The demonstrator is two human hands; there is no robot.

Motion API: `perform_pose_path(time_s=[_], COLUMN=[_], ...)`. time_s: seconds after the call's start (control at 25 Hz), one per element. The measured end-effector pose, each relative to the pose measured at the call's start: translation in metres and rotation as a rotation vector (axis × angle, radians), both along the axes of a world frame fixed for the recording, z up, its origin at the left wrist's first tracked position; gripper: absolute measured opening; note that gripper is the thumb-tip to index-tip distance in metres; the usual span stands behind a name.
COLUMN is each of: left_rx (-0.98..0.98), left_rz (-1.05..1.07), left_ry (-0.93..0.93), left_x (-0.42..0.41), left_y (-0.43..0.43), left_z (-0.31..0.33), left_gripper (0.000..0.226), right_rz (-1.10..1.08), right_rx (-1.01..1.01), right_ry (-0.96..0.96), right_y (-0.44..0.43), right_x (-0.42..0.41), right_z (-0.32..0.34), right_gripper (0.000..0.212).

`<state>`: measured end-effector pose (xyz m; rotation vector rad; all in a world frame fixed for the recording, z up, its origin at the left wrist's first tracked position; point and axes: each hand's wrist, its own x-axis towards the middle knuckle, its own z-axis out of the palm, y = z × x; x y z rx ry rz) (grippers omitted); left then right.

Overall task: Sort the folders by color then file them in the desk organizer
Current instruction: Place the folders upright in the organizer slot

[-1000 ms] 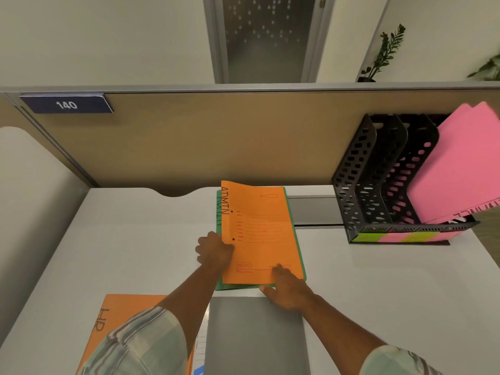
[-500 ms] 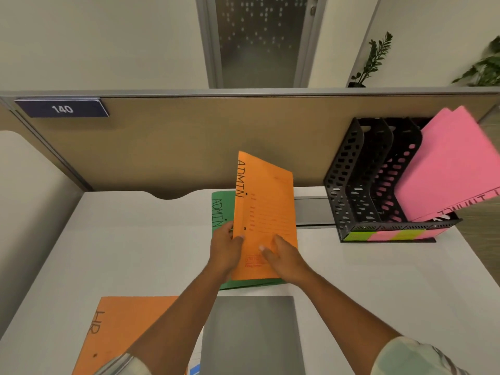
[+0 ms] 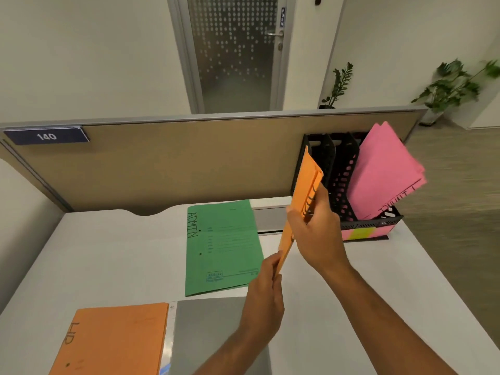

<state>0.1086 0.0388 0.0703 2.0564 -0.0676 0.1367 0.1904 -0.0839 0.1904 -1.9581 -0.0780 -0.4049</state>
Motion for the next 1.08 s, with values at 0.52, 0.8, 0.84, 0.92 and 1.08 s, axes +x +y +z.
perform_pose_path(time_s=[0.52,0.8,0.84,0.92,1.08], left_rx=[0.325,0.333,0.312,0.319,0.299], left_rz=[-0.436,-0.475,-0.477,-0.452,-0.358], left_ry=[0.058,-0.103,-0.115,-0.158,-0.15], left_x=[-0.049,-0.012,-0.005,0.012,0.054], left_y=[-0.169,-0.266,-0.28,-0.307,-0.35], left_z=[-0.006,-0.008,-0.008,-0.007,0.006], left_gripper=[0.089,0.118,0.117,0.118,0.107], right_rz=[-0.366,-0.451,-0.44,-0.41,-0.352], right_rx=[0.086,0.126,0.116,0.092,0.037], right_ry=[-0.135,-0.253,-0.272,-0.308,-0.372], right_y=[-0.206,-0.303,-0.314,-0.333,-0.361], right_x=[-0.098,-0.086,-0.079,-0.061,-0.015], right_z=[0.0,0.007,0.01,0.016,0.027], right_gripper=[0.063,0.064,0.063,0.058,0.052])
